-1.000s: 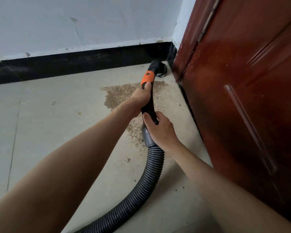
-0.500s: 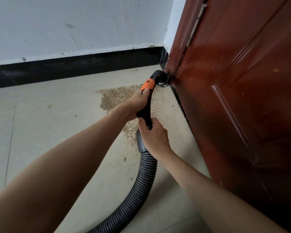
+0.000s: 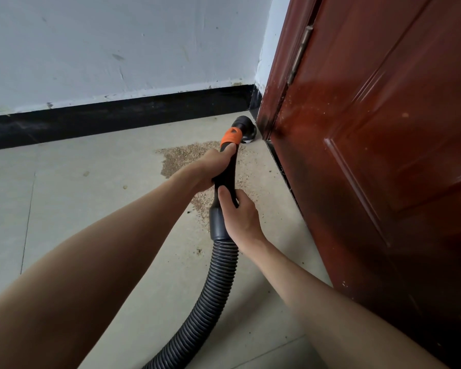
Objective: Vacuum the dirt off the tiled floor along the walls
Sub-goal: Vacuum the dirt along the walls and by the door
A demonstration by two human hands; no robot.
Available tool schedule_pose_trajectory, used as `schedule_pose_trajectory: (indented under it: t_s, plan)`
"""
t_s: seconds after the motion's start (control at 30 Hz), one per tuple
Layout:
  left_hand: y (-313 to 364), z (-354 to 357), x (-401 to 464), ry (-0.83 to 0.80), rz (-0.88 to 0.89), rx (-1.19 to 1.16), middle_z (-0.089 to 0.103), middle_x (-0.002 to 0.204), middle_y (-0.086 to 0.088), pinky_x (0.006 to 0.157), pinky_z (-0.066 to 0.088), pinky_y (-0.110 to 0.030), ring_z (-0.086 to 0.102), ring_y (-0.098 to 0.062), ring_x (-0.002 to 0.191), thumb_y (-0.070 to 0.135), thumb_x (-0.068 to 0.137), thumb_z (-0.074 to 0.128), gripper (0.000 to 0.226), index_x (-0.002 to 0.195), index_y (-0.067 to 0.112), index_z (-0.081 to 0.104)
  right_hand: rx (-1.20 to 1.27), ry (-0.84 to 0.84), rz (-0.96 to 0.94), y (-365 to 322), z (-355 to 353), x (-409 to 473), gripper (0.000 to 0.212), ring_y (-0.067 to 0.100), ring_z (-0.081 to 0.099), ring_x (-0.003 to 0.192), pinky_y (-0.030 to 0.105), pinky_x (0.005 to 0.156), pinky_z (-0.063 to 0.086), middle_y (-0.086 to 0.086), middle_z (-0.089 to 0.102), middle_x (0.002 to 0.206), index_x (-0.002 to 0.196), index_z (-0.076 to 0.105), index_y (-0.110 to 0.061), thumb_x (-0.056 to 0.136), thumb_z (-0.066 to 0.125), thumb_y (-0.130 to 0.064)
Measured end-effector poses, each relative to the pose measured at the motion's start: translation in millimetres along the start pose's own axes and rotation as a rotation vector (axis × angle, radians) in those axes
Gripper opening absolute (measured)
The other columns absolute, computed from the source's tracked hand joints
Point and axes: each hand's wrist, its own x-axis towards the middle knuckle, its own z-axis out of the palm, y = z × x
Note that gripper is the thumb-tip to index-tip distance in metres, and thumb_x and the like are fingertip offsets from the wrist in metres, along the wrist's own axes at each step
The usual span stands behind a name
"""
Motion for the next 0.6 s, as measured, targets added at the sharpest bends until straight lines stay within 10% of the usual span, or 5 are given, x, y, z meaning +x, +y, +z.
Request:
schedule_pose_trajectory:
  t_s: [0.6]
  plan:
    - [-6.9, -19.9, -15.7, -0.014, -0.015, 0.033, 0.048, 0.076, -0.007, 0.057, 0.042, -0.025, 0.050, -0.017, 0.065, 0.041, 0.098, 0.044, 0.039, 0.087, 0.004, 0.050, 0.053, -0.022, -0.004, -2.5, 17.8, -13.2, 0.027, 0.006, 0.051, 0.059, 0.008, 0.044, 0.036, -0.003, 0.054, 0.073, 0.081, 0.053, -0.018, 0.098, 0.050, -0.039]
